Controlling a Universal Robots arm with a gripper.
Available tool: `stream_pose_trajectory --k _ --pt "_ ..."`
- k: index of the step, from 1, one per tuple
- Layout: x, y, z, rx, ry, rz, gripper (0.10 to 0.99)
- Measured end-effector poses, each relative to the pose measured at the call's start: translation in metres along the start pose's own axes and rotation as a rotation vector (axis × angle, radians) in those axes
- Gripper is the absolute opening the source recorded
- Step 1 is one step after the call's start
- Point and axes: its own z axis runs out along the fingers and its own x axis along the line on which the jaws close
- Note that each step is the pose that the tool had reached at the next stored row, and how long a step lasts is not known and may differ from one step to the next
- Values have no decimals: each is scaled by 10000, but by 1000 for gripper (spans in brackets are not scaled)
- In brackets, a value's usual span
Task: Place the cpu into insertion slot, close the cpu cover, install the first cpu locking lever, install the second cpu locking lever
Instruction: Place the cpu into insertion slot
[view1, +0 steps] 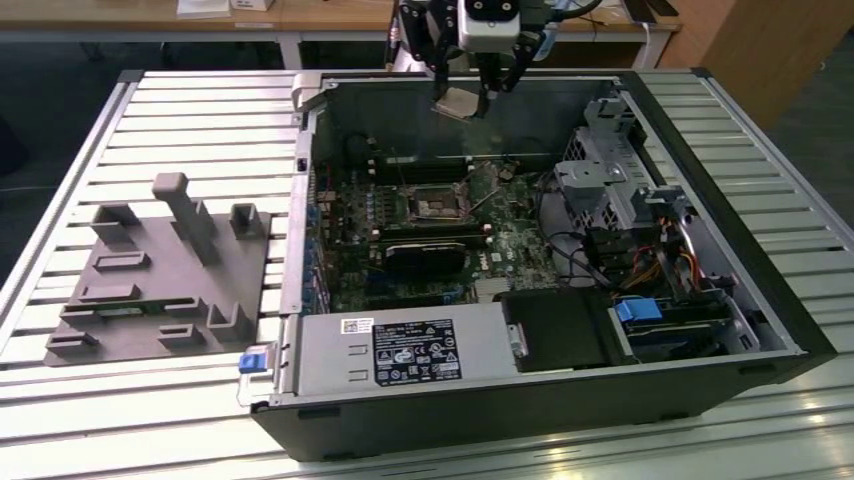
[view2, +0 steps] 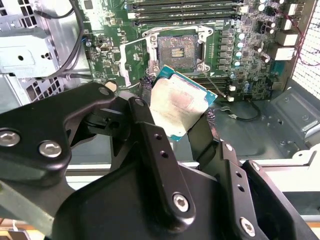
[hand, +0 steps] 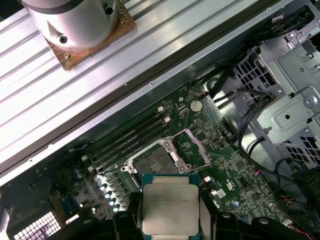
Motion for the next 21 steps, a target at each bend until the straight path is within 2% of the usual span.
stream_pose_trajectory --k 21 --pt "2 2 10 -14 -64 751 541"
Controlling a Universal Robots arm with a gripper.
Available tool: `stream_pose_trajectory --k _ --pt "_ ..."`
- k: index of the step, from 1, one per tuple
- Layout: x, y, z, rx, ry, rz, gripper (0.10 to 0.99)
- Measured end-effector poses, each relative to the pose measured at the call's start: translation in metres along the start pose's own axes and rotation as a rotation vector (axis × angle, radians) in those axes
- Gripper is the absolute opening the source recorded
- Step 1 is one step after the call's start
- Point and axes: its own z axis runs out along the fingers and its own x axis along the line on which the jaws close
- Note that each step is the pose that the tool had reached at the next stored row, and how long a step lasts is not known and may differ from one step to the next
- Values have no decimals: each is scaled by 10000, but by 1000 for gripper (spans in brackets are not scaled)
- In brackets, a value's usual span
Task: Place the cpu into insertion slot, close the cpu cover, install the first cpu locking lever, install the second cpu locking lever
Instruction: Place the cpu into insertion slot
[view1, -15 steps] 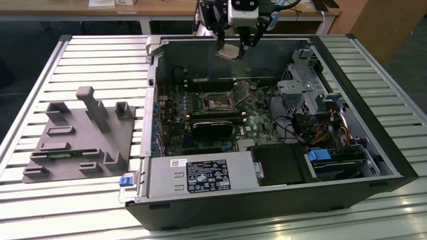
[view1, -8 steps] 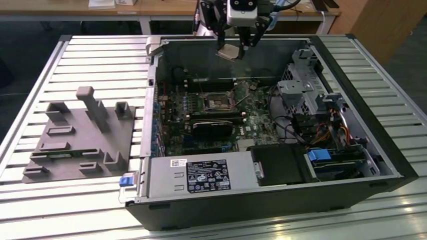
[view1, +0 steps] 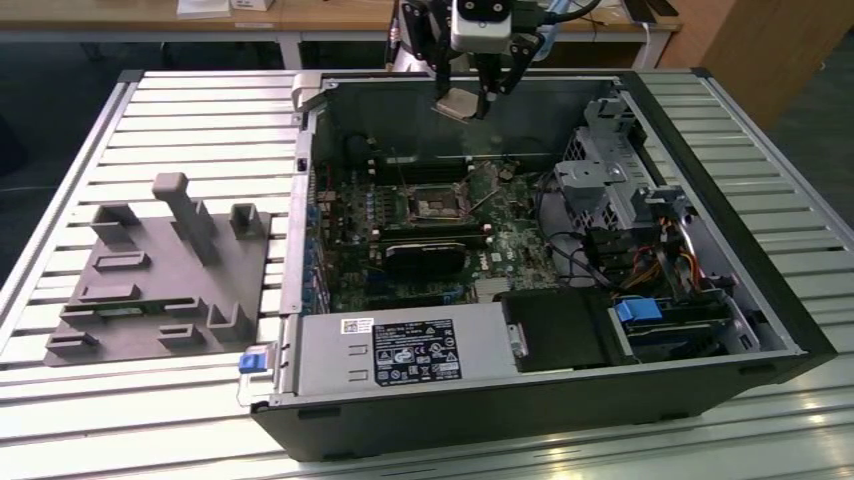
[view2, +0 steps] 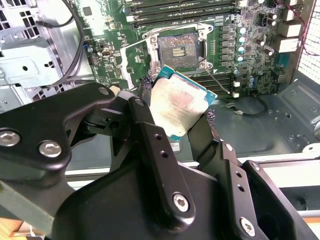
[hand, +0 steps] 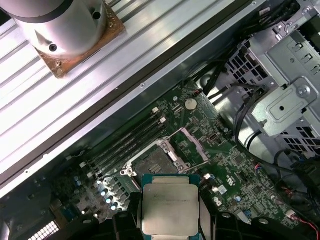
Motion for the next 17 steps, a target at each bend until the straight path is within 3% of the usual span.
stream_pose_trajectory --k 17 --pt "1 1 8 -11 -51 601 541"
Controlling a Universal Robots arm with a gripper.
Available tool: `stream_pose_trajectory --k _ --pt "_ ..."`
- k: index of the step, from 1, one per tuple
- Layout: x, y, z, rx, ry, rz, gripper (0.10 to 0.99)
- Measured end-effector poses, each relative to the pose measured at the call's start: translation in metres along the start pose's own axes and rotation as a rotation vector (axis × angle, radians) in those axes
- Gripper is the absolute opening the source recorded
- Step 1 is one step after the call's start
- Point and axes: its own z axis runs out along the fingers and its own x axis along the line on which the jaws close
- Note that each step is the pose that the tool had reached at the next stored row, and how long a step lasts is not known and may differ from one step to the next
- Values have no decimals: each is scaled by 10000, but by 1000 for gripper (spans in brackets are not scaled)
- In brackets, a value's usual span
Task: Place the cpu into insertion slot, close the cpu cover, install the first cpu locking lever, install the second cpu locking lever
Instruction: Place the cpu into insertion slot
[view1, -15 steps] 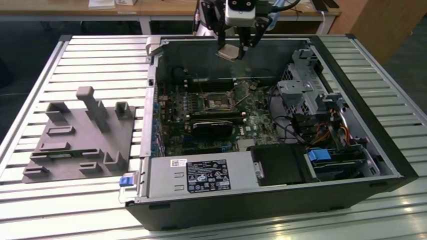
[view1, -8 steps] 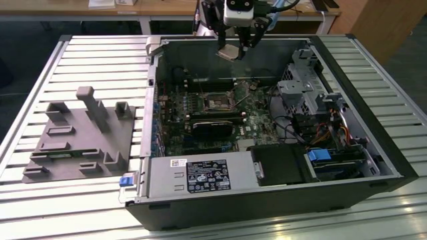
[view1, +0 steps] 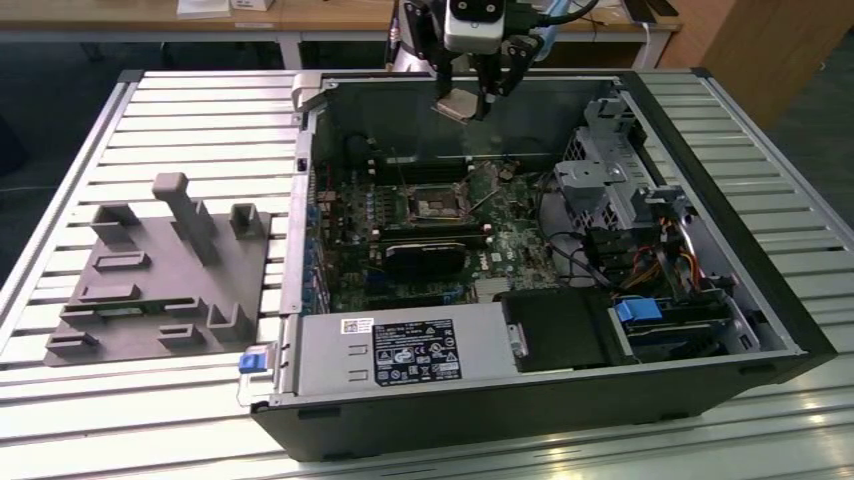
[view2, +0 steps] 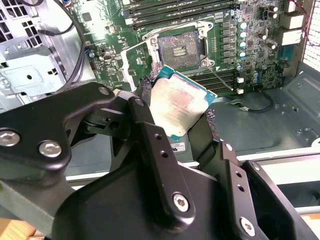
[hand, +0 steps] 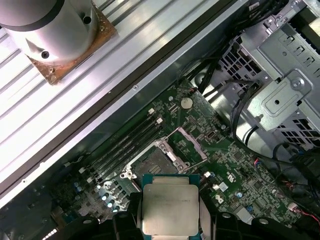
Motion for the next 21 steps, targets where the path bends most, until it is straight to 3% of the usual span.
stream_pose_trajectory --k 14,21 --pt "1 1 6 -9 -41 486 541" --pt "5 2 15 -19 -88 1039 541"
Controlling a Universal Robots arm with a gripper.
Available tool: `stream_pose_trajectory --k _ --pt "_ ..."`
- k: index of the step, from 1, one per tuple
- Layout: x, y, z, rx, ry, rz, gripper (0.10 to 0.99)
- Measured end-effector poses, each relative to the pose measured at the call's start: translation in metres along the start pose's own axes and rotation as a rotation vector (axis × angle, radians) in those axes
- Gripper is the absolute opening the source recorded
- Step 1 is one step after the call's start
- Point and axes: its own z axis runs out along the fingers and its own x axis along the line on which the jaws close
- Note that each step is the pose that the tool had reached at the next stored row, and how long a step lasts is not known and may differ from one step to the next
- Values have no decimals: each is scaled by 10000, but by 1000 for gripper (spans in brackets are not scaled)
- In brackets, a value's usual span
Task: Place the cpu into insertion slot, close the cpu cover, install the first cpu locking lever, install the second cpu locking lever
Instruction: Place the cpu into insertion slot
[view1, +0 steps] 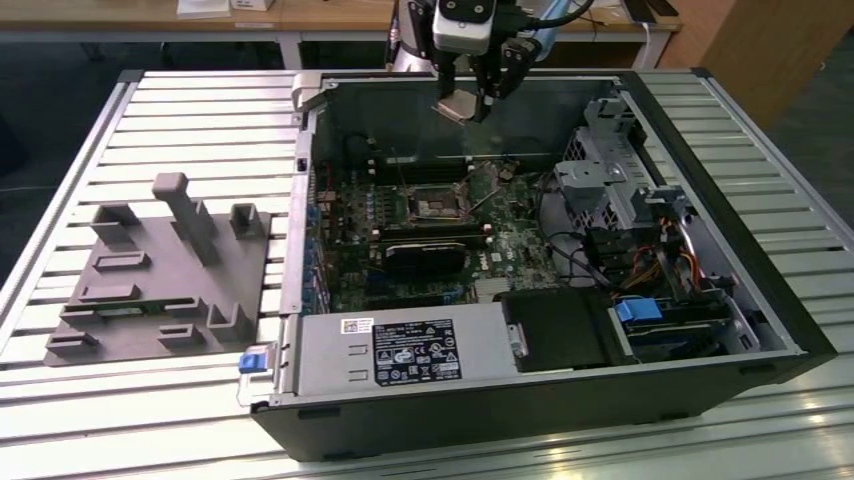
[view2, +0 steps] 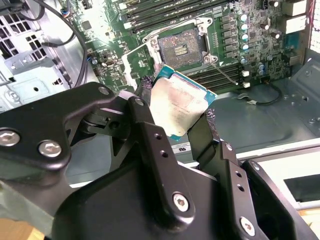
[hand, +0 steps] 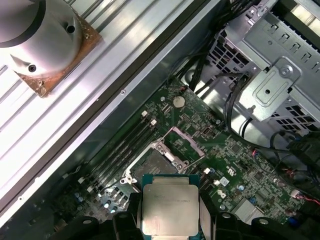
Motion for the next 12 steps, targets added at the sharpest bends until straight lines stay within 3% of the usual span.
stream_pose_trajectory --k 12 --pt "6 2 11 -14 -68 796 541"
